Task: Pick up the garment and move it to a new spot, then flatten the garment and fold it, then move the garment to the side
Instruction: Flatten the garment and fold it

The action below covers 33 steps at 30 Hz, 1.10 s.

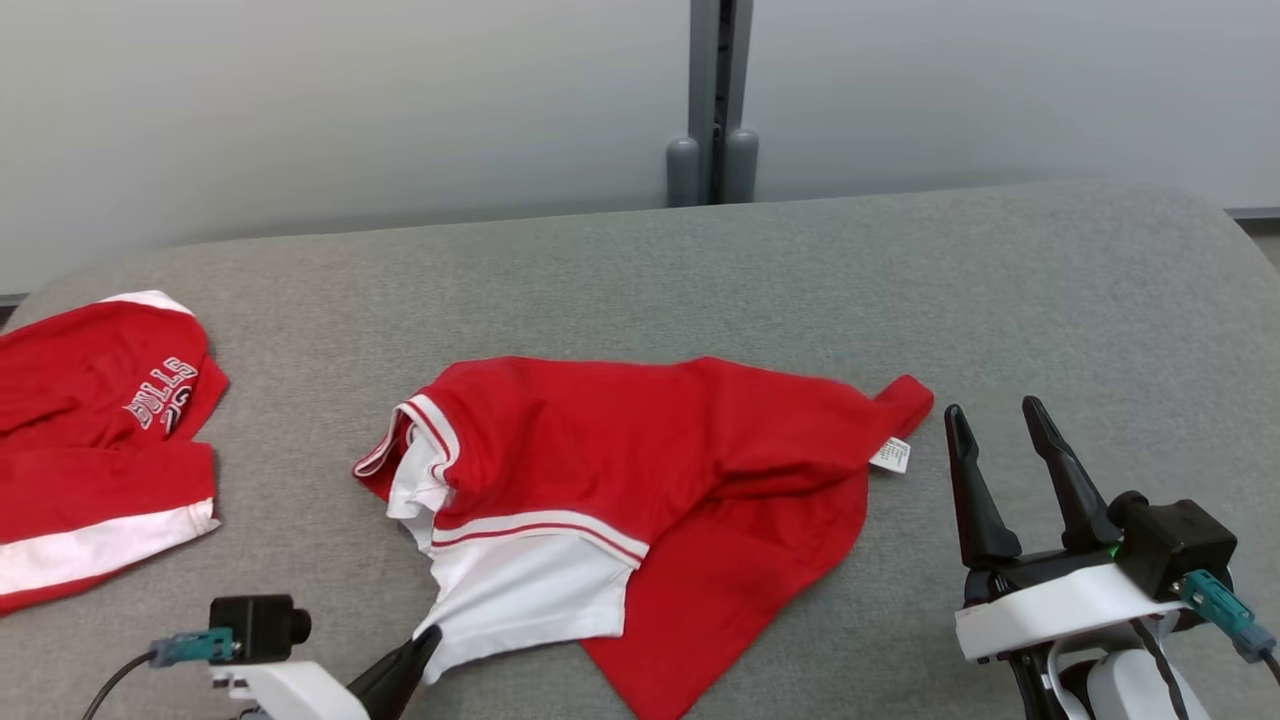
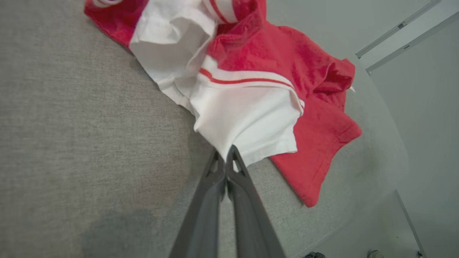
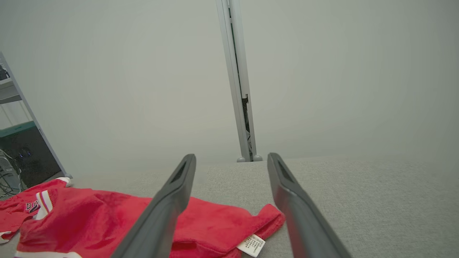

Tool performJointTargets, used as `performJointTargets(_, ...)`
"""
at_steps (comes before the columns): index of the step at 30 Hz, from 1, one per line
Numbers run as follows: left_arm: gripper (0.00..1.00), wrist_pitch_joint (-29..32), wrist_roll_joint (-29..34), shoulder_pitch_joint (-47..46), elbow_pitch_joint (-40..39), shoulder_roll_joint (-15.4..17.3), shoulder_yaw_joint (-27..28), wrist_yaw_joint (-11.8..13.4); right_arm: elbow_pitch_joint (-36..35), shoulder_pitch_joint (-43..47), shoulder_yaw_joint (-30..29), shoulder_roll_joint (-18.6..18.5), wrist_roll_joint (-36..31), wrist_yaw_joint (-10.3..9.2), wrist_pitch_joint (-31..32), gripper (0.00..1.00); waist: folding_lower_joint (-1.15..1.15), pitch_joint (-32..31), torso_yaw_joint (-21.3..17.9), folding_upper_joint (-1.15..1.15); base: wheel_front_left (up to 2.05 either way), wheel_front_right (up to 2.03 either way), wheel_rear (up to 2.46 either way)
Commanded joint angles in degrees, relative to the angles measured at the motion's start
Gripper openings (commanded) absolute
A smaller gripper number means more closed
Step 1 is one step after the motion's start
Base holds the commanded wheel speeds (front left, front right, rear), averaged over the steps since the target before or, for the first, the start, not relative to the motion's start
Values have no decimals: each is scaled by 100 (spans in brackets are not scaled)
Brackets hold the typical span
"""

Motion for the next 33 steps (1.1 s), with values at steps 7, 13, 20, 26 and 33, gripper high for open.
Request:
performJointTargets(7, 0, 307, -310, 594, -724, 421, 288, 251, 40, 45, -46, -42, -36, 9, -30, 100, 0, -61, 201, 0, 0, 0, 0)
performJointTargets(13, 0, 385, -321, 809, -878, 563, 414, 479, 82, 28, -41, -42, -43, 9, -30, 100, 0, -71, 226, 0, 0, 0, 0)
performJointTargets(20, 0, 325, -9, 815, -311, 659, 343, 704, 135, 3, 6, -41, -43, 9, -30, 100, 0, -50, 162, 0, 0, 0, 0)
performJointTargets(26, 100, 19, 143, 487, 229, 422, 173, 534, 201, 29, 25, -41, -41, 9, -30, 100, 0, -43, 140, 0, 0, 0, 0)
performJointTargets(33, 100, -569, 483, 356, 160, 472, 229, 559, 284, 100, 11, -41, -61, 9, -30, 100, 0, -190, 188, 0, 0, 0, 0)
